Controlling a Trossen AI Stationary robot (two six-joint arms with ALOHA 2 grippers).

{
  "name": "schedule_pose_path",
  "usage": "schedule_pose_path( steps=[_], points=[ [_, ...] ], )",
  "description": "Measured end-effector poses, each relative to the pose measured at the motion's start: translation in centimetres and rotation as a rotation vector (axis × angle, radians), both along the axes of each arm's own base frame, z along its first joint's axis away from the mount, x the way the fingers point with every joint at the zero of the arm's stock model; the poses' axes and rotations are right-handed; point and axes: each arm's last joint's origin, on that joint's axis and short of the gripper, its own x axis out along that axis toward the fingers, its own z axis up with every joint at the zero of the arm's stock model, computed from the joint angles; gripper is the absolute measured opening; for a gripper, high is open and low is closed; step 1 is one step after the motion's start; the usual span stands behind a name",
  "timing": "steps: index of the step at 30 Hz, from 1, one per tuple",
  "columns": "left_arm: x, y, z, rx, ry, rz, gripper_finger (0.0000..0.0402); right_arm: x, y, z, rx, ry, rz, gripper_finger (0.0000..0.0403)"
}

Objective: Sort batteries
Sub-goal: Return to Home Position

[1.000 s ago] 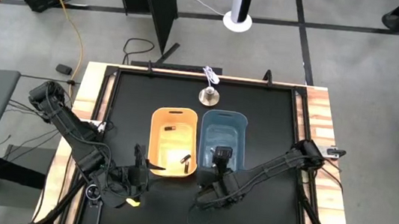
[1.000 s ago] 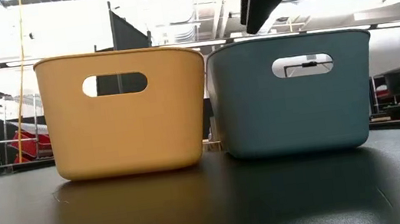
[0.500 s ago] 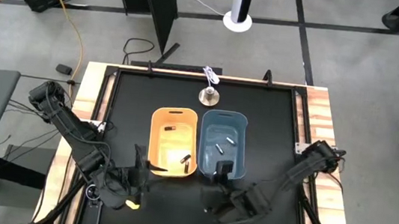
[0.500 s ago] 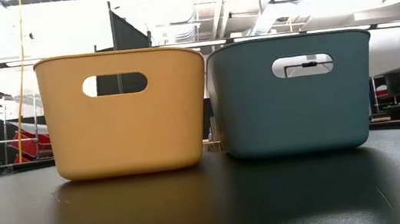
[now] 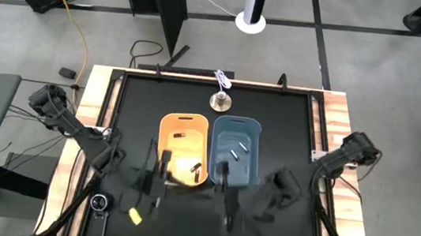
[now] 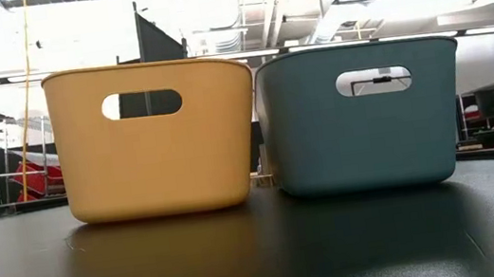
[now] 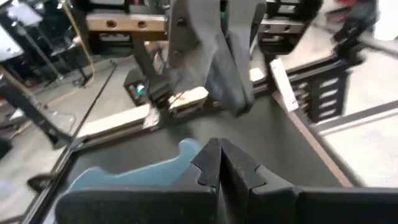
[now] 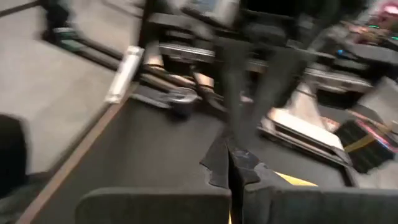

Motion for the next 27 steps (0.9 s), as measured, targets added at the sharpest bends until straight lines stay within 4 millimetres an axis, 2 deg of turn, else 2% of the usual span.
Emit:
schedule_pose_path(
  steps=[2, 5, 8, 13, 20, 23, 27],
  points=[
    [0.4, 1.6, -0.2, -0.008, 0.009, 0.0, 0.0001, -0.5, -2.3, -0.6, 0.021, -0.031, -0.027, 0.0002],
    [-0.7, 4.4, -0.9, -0.048, -0.032, -0.026, 0.0001, -2.7, -5.3, -1.8, 0.066, -0.114, -0.042, 0.0001],
    [-3.4, 7.2, -2.2, -0.105, -0.147, 0.007, 0.0001, -6.2, -7.6, -3.9, 0.111, -0.172, -0.052, 0.0001],
    [-8.3, 10.5, -6.9, -0.145, -0.2, 0.097, 0.0, -12.4, -10.7, -8.0, 0.155, -0.229, -0.068, 0.0001],
    [-12.9, 12.9, -11.9, -0.218, -0.263, 0.14, 0.0, -19.0, -14.4, -13.6, 0.223, -0.355, -0.107, 0.0],
    [-14.2, 13.4, -13.4, -0.225, -0.295, 0.16, 0.0, -20.9, -15.4, -15.7, 0.249, -0.378, -0.119, 0.0],
    [-15.3, 13.8, -15.2, -0.241, -0.325, 0.167, 0.0, -22.4, -16.1, -18.2, 0.292, -0.387, -0.094, 0.0]
  ],
)
